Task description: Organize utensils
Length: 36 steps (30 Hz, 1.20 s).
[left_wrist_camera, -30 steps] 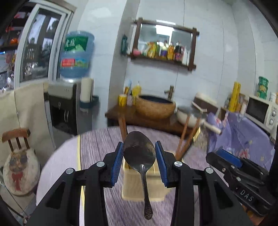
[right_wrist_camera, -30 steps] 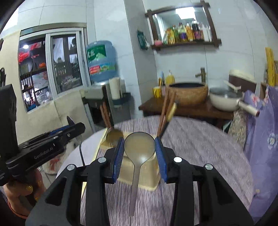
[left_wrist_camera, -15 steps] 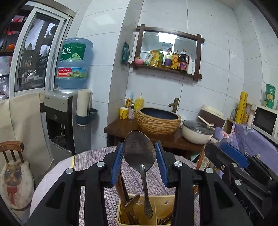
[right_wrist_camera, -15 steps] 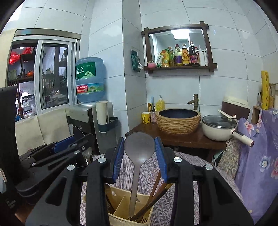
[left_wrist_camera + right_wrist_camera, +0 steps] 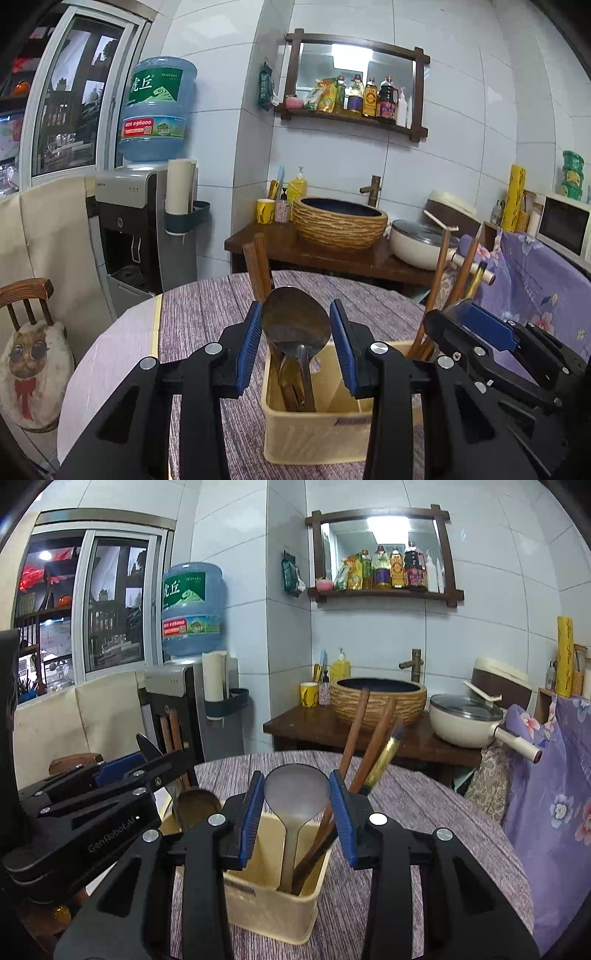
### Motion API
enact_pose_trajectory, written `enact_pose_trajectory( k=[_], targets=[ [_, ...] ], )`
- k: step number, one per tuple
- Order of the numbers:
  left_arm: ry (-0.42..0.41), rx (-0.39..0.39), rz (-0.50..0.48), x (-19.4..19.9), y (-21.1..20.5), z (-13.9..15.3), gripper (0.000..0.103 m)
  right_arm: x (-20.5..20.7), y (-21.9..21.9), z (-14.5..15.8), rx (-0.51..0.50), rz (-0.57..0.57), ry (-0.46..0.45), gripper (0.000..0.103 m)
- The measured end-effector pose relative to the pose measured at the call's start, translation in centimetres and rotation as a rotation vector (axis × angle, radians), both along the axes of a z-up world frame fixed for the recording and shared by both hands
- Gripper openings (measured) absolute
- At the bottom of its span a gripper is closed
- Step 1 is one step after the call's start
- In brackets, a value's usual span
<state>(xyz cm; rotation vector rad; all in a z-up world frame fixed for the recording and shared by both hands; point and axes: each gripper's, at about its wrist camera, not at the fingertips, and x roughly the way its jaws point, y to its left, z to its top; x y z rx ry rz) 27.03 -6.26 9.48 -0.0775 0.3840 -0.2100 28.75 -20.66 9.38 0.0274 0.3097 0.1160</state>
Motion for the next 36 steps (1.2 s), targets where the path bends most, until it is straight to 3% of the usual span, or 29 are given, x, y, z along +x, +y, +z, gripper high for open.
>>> enact_pose_trajectory(
  k=[5,13,16,21,26,32,36],
  targets=[
    [0.005,-0.007,0.012,-0.8,0.6,-0.7,0.039,-0.4,0.0,-1.6,-0.003,0.009,0.018,0.039],
    [-0.037,0.02,0.032,-3.3,1.8,-0.4,0.059,-2.9,-0.8,-1.4,-0.012,-0.006,-0.021,0.053],
    [-0.035,0.036,0.029,-4.5,2.2,-0.6,0.07,-4.6,-1.5,-1.3,-0.02,-0.015,-0.031,0.063],
    [-0.034,0.008,0.016,-7.4,3.5,-1.2,0.096,-8.1,-2.8,-2.3,0.007,-0.006,-0.012,0.08],
    [-0.02,0.01,0.008,-11.4,4.6,-3.3,0.098,-11.3,-3.5,-4.5,0.035,0.016,0.042,0.083],
    [0.079,0.041,0.01,-15.2,5.2,-7.4,0.098,-14.8,-3.5,-8.4,0.092,0.046,0.123,0.088],
    [0.106,0.008,0.036,-17.8,6.3,-9.0,0.098,-18.0,-2.3,-10.4,0.081,0.095,0.124,0.089]
  ],
)
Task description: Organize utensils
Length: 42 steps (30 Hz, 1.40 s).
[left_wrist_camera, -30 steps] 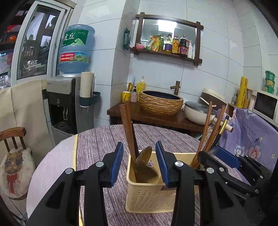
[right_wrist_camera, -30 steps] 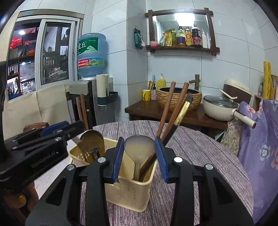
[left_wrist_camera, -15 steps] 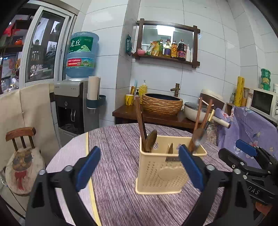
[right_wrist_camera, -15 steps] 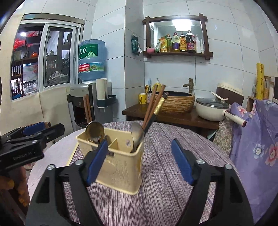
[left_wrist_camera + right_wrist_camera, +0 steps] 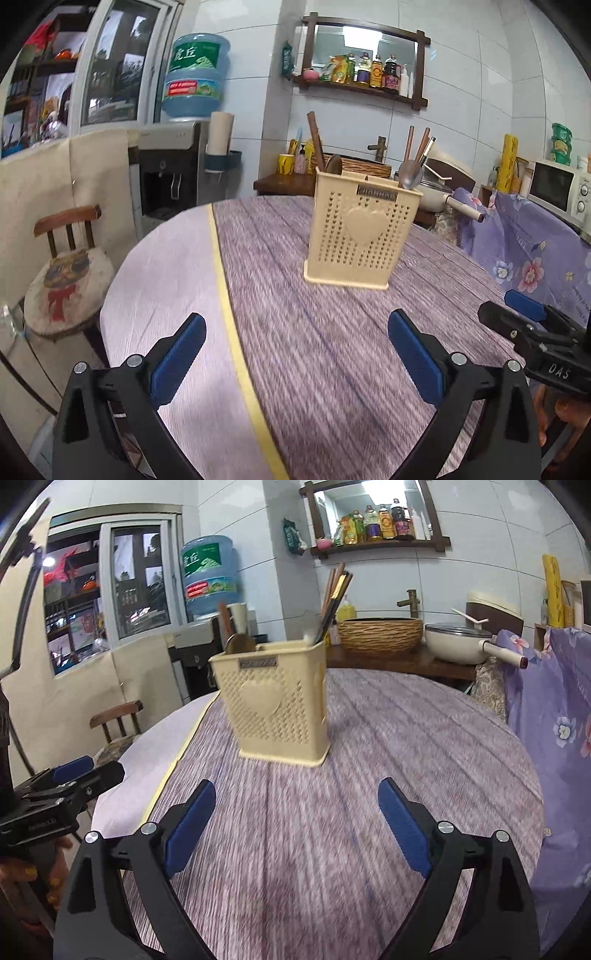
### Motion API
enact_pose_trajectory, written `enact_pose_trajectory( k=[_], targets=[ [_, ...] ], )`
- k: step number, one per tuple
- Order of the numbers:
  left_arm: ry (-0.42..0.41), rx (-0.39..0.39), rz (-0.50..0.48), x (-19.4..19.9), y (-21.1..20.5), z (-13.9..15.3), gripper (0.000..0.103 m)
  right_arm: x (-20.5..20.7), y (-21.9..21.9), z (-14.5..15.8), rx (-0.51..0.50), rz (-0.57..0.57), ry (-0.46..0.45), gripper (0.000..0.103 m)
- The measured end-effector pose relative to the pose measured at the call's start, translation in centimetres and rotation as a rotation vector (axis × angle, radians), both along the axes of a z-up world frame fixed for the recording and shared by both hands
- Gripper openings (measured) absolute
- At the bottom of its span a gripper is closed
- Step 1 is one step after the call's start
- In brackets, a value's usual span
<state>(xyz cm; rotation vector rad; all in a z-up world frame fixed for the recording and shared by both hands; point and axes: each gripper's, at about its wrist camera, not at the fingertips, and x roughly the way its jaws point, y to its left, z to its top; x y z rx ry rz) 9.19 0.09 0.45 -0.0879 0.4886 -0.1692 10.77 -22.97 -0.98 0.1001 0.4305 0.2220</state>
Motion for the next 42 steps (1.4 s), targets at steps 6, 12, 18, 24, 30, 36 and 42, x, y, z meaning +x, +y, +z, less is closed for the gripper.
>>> enact_pose_trajectory(
  k=[6,12,18,24,30,36,42],
  targets=[
    [-0.027,-0.017,-0.001,-3.8,0.9,0.3,0.098,-4.9,1.3,0.6,0.015,0.06,-0.078,0.095],
    [-0.089,-0.008,-0.032,-6.7,0.5,1.5,0.098,-8.8,2.1,2.5,-0.005,0.091,-0.159,0.097],
    [-0.12,-0.013,-0.035,-8.0,0.8,1.9,0.098,-10.5,2.0,3.1,-0.022,0.079,-0.184,0.097],
    [-0.12,-0.016,-0.03,-8.1,1.1,1.5,0.098,-10.9,1.9,3.1,-0.035,0.069,-0.179,0.097],
    [-0.129,0.004,-0.019,-8.3,1.0,1.6,0.098,-10.8,1.8,2.9,-0.035,0.071,-0.179,0.097],
    [-0.12,0.005,-0.018,-8.4,1.0,1.5,0.098,-10.6,1.7,2.8,-0.029,0.073,-0.17,0.097],
    [-0.116,0.009,-0.008,-8.4,1.2,1.4,0.098,-10.4,1.5,2.7,-0.026,0.066,-0.162,0.097]
  ],
)
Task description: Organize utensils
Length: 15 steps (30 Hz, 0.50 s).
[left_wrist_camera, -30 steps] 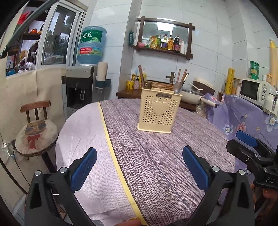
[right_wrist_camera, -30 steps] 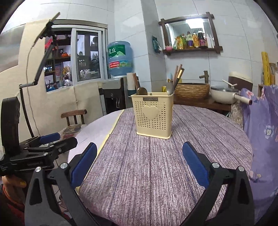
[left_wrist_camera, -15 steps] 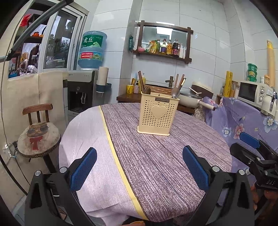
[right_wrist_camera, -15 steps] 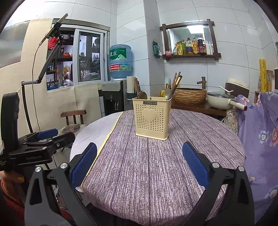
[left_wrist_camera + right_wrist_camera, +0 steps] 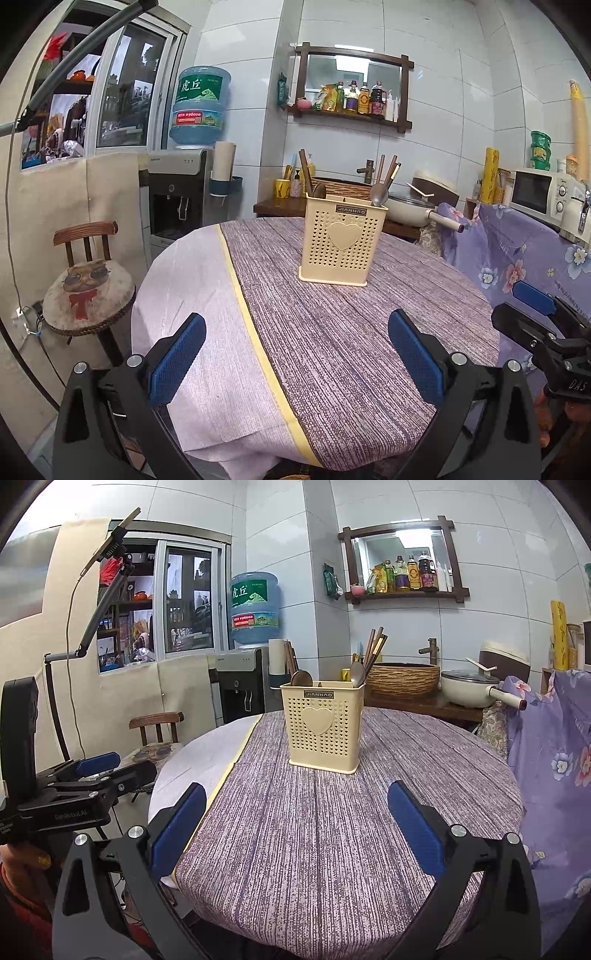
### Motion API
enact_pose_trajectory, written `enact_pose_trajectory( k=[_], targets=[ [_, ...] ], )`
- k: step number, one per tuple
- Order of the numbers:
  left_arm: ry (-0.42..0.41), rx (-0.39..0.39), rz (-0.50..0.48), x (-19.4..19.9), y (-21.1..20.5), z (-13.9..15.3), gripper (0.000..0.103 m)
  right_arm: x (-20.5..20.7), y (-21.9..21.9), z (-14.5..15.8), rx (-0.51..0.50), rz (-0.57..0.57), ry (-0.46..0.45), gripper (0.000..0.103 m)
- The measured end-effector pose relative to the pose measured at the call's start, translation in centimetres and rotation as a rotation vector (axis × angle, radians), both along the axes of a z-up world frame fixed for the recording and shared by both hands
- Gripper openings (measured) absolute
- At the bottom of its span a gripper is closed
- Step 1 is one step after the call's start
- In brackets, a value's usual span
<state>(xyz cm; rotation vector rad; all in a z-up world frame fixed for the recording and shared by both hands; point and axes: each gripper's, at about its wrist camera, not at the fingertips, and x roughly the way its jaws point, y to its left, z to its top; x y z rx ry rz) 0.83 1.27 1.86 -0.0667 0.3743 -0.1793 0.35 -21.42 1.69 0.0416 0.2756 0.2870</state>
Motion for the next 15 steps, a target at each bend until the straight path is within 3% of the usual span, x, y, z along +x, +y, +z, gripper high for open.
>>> enact_pose_trajectory(
  k=[15],
  targets=[
    [0.007,0.02,-0.004,-0.03,-0.25,-0.18,0.098,0.25,-0.28,-0.4,0.019,-0.009,0.018,0.097]
  ],
)
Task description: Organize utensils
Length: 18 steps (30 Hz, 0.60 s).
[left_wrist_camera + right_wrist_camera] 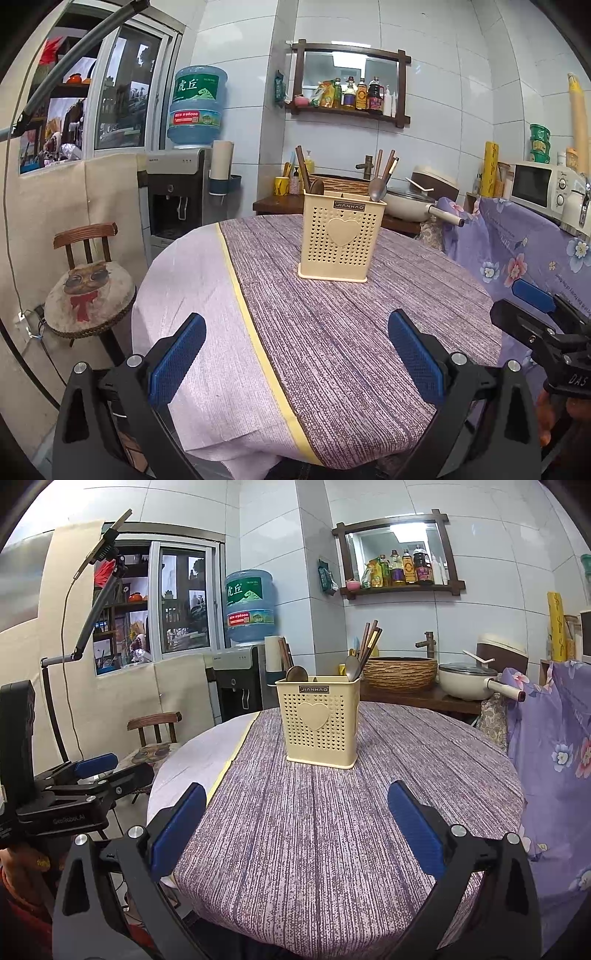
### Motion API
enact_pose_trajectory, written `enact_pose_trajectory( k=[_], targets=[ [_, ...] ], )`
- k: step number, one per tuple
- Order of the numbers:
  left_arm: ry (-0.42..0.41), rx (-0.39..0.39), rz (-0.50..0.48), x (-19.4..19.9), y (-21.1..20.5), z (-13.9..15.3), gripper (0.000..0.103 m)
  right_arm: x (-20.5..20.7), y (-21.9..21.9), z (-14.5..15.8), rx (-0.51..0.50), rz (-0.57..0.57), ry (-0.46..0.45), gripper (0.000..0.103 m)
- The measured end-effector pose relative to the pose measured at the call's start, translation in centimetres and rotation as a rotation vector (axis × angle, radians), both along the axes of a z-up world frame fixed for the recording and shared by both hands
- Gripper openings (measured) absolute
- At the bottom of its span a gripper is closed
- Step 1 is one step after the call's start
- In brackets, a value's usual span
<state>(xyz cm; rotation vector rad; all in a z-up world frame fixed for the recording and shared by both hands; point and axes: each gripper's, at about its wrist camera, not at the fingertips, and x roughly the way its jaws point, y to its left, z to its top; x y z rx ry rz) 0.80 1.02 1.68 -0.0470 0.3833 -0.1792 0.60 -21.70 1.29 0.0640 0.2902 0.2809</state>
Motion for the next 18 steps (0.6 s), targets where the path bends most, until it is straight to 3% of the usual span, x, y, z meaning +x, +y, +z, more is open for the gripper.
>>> enact_pose_trajectory(
  k=[18],
  targets=[
    [0.012,0.009,0.001,0.25,-0.28,0.23,0.098,0.08,-0.12,-0.56,0.008,-0.006,0.013,0.097]
  ],
)
